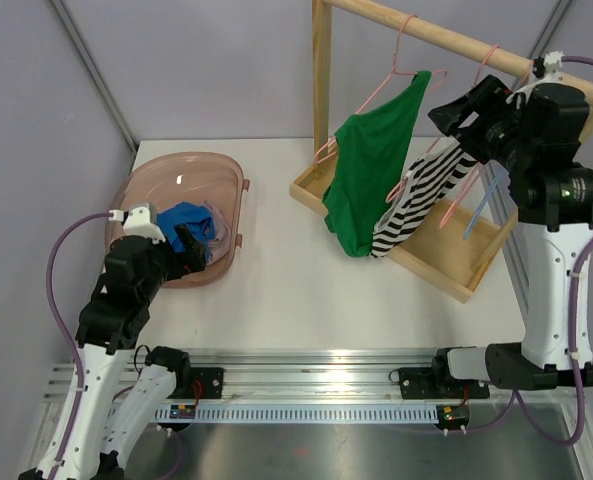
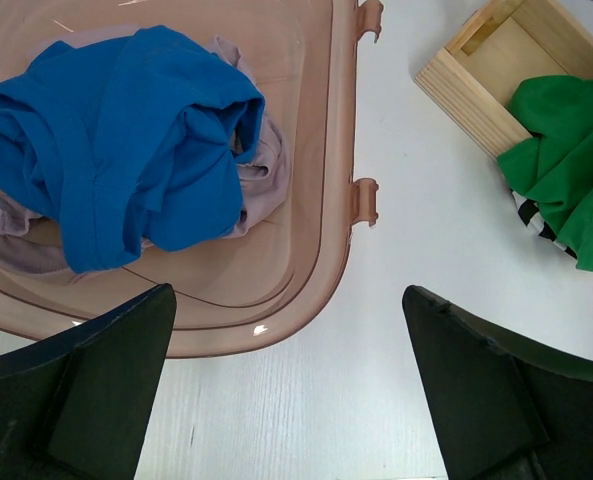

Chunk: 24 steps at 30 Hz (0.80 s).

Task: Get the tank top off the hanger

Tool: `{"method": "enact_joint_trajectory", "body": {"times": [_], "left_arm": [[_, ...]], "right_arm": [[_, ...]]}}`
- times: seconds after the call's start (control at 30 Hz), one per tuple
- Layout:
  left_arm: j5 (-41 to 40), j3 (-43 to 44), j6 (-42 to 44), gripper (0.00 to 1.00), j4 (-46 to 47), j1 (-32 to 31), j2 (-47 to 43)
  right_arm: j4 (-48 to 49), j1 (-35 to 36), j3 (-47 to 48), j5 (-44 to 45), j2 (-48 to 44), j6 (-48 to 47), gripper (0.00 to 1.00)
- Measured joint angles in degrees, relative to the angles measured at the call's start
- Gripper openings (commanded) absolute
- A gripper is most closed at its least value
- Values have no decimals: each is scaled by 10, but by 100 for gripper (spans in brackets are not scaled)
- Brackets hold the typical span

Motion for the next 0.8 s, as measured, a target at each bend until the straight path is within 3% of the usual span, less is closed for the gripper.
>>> {"method": "enact_joint_trajectory", "body": {"times": [0.1,0.2,0.33,0.37,0.7,0.8], "left_arm": [[0,0,3,99,4,0,5],[2,0,5,99,5,0,4],[6,0,6,99,7,0,4],[7,0,7,99,7,0,4],[16,0,14,99,10,0,4],[16,0,15,99,10,0,4]], "right_arm": [[-3,49,8,64,29,-10,64],[-7,89,8,140,48,-17,61],[-11,121,8,213,59,-26,47],[-11,127,8,227,60,-27,36],[-1,144,-4,275,58,-17,2],[12,144,-15,273,55,-8,0]]}}
